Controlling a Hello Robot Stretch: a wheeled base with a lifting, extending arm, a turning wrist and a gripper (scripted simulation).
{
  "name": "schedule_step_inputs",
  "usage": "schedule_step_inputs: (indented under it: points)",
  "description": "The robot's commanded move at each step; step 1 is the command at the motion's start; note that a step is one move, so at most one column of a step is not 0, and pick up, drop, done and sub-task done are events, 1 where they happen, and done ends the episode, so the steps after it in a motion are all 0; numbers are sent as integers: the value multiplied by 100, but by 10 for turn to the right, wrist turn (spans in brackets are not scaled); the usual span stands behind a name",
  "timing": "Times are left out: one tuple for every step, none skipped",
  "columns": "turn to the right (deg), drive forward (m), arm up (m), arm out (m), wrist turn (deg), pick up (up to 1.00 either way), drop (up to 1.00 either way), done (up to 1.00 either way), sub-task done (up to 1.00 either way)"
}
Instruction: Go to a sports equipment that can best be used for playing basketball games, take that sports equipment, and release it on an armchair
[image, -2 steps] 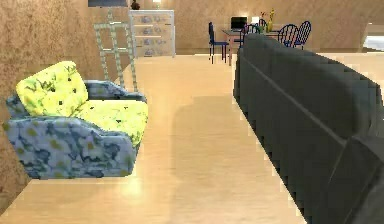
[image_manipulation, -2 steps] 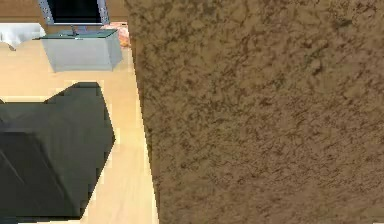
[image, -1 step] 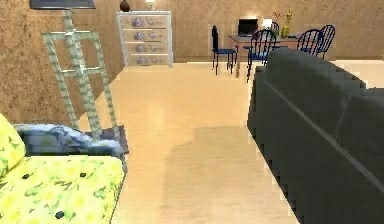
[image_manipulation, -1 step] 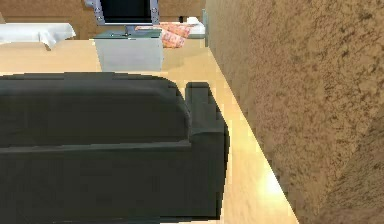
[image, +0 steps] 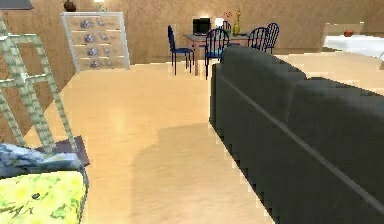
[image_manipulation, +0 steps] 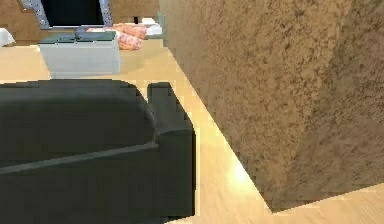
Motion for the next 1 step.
schedule_step_inputs:
  points:
    - [0,20,0,0,0,0,0,0,0]
